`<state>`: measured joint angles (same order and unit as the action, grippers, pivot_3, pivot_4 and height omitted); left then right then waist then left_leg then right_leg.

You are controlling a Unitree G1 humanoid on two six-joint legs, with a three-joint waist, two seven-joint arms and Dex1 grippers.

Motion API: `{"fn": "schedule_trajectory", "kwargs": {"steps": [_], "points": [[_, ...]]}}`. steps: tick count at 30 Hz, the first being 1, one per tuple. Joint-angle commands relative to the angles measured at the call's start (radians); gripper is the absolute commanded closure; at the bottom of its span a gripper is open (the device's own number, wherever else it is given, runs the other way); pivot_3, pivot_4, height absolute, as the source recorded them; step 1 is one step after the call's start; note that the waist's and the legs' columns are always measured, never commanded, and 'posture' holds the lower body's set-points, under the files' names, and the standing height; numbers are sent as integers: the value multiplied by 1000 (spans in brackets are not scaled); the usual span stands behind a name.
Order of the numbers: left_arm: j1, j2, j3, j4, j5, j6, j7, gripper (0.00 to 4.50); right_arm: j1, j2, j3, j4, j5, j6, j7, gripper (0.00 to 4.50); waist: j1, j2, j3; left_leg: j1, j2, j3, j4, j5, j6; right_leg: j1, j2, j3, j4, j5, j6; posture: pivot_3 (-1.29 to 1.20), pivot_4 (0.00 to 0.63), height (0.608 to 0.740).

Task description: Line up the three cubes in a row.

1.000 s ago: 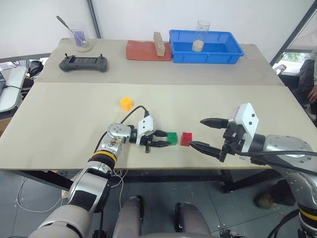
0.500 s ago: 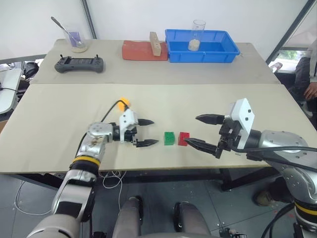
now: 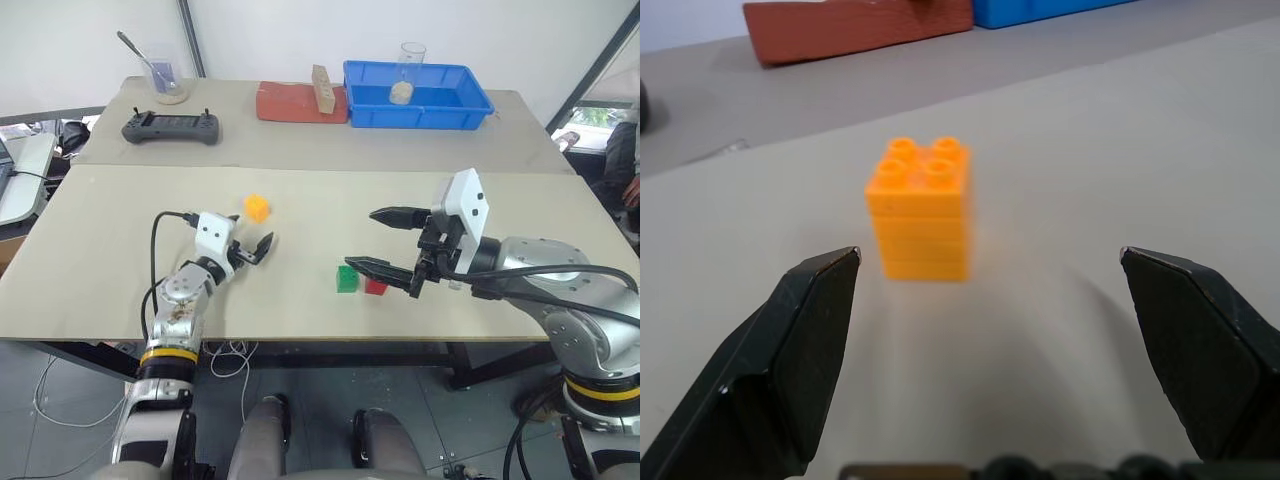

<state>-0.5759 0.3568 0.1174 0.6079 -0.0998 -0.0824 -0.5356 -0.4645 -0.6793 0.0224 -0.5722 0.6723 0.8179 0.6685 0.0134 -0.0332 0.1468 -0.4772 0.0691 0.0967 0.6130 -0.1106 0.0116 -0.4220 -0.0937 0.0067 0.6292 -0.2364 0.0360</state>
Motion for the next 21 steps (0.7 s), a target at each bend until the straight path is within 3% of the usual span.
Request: {"fn": "schedule_trajectory", "kwargs": {"steps": [1, 8, 12, 17, 21], "points": [[-116, 30, 6, 165, 10, -82, -15, 69, -17, -1, -17, -12, -2, -24, 8, 0, 0, 0, 0, 0, 0, 0, 0, 0, 0, 0, 0, 0, 0, 0, 0, 0, 150, 740], [-294, 34, -4, 476, 27, -161, -74, 69, -14, 1, -30, -29, 7, -11, -5, 0, -1, 0, 0, 0, 0, 0, 0, 0, 0, 0, 0, 0, -1, 2, 4, 0, 150, 740], [-336, 31, 1, 541, 26, -181, -103, 1221, -7, 0, -35, -43, 12, -4, -18, 0, -1, 0, 0, -1, 0, 0, 0, 0, 0, -1, 0, 0, -1, 2, 4, 0, 150, 740], [-349, 34, 0, 562, 26, -201, -130, 3224, -6, -5, -40, -48, 16, 2, -29, 0, -1, 0, 0, -1, 0, 0, 0, 0, 0, -1, 0, 0, -1, 2, 4, 0, 150, 740], [-330, 34, -2, 505, -2, -200, -248, 3217, -3, -12, -47, -50, 22, 5, -28, 0, -1, 0, 0, -1, 0, 1, 0, 0, 0, 0, 0, 0, -1, 2, 4, 0, 150, 740]]}}
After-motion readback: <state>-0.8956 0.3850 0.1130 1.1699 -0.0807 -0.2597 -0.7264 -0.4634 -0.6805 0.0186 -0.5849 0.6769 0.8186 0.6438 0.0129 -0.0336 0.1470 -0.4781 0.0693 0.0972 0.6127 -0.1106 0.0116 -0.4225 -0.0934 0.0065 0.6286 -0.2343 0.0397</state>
